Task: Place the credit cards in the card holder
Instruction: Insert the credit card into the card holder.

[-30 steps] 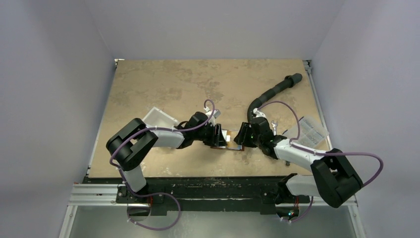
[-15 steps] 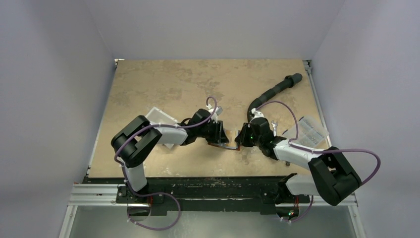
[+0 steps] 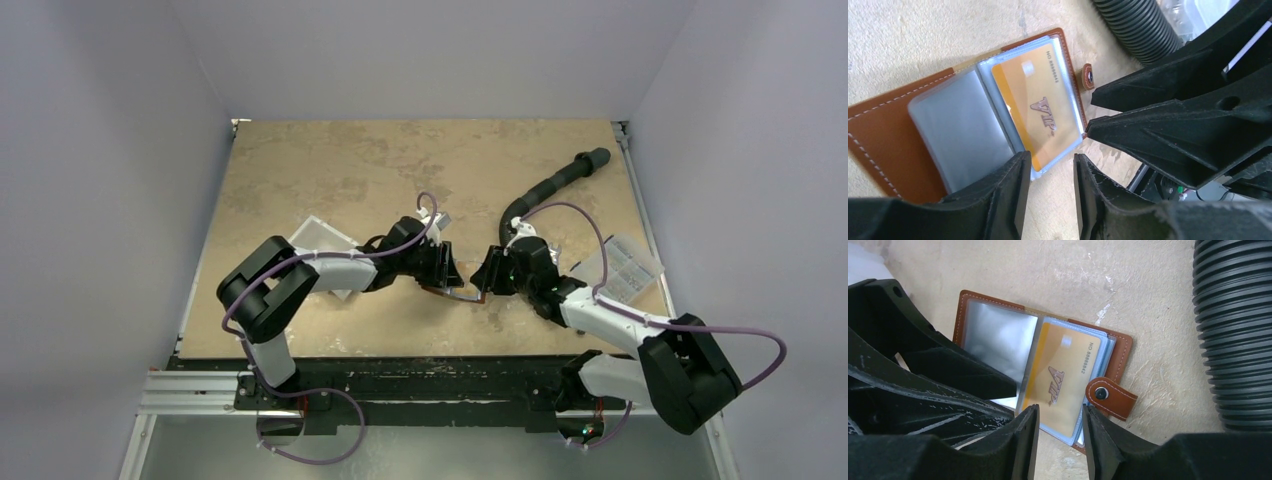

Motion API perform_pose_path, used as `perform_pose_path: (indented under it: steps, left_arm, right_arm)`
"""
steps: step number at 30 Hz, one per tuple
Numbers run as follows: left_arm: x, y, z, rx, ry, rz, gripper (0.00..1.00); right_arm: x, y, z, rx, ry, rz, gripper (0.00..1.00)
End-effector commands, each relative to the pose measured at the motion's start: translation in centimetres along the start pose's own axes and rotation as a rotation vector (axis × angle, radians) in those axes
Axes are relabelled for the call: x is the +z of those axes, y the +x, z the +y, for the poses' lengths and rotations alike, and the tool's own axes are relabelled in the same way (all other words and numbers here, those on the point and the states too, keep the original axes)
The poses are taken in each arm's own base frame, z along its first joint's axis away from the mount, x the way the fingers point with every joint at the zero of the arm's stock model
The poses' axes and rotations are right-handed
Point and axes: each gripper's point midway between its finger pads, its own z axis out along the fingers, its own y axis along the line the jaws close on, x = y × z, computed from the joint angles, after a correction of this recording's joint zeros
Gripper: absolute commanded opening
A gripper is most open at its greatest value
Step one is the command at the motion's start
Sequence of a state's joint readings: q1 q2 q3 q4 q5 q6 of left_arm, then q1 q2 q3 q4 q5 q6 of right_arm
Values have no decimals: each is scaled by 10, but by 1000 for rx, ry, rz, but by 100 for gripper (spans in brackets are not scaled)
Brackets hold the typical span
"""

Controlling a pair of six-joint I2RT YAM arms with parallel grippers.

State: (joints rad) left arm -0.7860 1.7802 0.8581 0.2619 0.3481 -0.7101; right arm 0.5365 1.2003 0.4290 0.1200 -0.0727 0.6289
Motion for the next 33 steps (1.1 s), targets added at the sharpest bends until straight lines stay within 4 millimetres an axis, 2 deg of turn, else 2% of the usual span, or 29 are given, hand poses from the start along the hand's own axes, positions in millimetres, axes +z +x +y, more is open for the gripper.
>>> perform_pose_path:
  steps: [1, 4, 7, 9, 12, 17, 20, 28, 31, 33]
  left_arm:
    - [-12, -26, -30, 51, 76, -73, 37]
    - [-7, -31, -37, 44, 108, -76, 32]
    - [3, -30, -35, 38, 119, -60, 24]
    - [8, -31, -33, 35, 116, -64, 21]
    - [14, -29, -23, 39, 80, -59, 17]
    - [20, -22, -8, 43, 36, -40, 13]
    - [19, -18, 0, 50, 1, -36, 10]
    - [19, -6, 16, 43, -45, -23, 5]
    - [16, -2, 21, 41, -61, -25, 5]
    - [15, 1, 21, 39, -59, -22, 9]
  right_arm:
    - [-7, -11, 9, -8, -15, -22, 45]
    - [-6, -12, 12, -5, -29, -18, 45]
    - [-3, -12, 13, 12, -43, -11, 34]
    - [0, -12, 13, 20, -53, -3, 29]
    - [3, -11, 11, 27, -60, 2, 28]
    - [7, -8, 2, 40, -44, 17, 29]
    - [6, -6, -1, 38, -40, 19, 34]
    - [8, -3, 5, 42, -82, 33, 40]
    - [9, -1, 5, 42, -81, 40, 40]
    - [10, 0, 4, 42, -77, 42, 41]
